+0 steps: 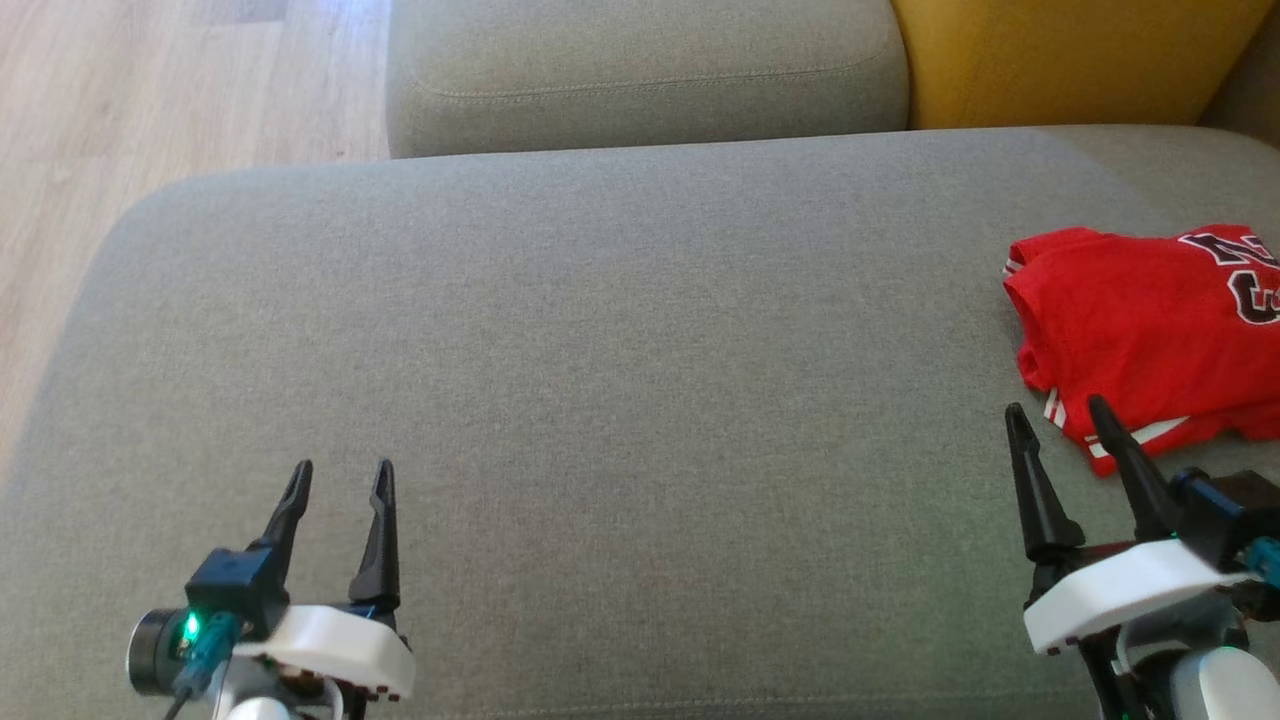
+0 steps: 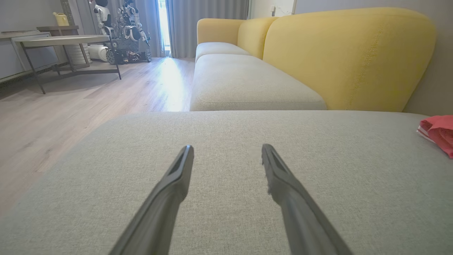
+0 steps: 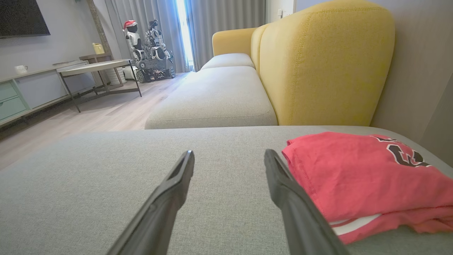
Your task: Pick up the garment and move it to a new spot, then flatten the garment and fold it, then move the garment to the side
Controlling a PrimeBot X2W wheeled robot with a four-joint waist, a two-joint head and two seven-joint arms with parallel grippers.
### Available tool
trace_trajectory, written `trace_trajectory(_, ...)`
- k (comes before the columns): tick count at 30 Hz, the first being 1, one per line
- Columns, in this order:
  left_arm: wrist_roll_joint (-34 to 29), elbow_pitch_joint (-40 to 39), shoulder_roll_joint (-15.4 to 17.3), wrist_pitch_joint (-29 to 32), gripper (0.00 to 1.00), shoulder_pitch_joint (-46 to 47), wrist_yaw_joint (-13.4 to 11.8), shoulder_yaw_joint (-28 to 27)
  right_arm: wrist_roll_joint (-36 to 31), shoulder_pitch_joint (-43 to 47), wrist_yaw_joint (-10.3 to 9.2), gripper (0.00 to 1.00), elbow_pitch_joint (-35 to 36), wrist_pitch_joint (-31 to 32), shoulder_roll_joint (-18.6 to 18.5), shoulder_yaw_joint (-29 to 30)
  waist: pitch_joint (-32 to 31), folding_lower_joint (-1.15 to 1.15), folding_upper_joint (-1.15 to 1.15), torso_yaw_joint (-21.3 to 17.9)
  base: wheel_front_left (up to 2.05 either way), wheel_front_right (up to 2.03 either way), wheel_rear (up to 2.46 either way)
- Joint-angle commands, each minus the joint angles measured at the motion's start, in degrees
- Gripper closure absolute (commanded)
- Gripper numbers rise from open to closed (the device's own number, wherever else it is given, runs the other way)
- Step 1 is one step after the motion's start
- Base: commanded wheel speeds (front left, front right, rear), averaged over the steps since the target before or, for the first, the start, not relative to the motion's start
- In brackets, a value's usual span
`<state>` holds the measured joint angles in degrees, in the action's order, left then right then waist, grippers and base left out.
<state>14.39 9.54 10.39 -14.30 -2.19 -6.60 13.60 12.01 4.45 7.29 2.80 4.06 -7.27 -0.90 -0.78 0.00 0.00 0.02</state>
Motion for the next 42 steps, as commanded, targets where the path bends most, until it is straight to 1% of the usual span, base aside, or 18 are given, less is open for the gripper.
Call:
trace_trajectory(1, 0.06, -1.5, 0.93, -0.7, 0.0, 3.04, -0.01, -2.08, -0.49, -1.15, 0.2, 0.0, 2.31, 0.15, -0.34, -0.71, 0.03, 0.0, 0.0, -0.02, 0.0, 0.0, 0.0)
trace_trajectory(32, 0.22, -1.1, 1.06, -0.7, 0.0, 3.0, 0.05, -1.88, 0.15, -1.31, 0.2, 0.0, 1.67, 0.39, -0.19, -1.42, -0.03, 0.0, 0.0, -0.13, 0.0, 0.0, 0.0)
trace_trajectory(33, 0.01, 0.42, 0.06, 0.0, 1.0, 0.03, 0.05, 0.31, 0.03, -0.01, 0.01, 1.0, -0.14, 0.11, 0.01, -0.28, -0.02, 0.0, 0.0, -0.14, 0.0, 0.0, 0.0)
trace_trajectory(36, 0.43, 2.42, -0.4, 0.28, 1.0, -0.47, 0.13, 0.51, 0.46, 0.16, 0.01, 1.0, -2.38, 0.03, 0.11, -0.58, -0.02, 0.0, 0.0, -0.15, 0.0, 0.0, 0.0)
trace_trajectory(42, 4.27, 2.54, -0.74, 1.28, 1.0, -0.03, 0.8, -0.47, 4.49, -0.33, 0.02, 1.0, -3.04, 0.08, 0.25, -0.28, 0.03, 0.0, 0.0, -0.14, 0.0, 0.0, 0.0)
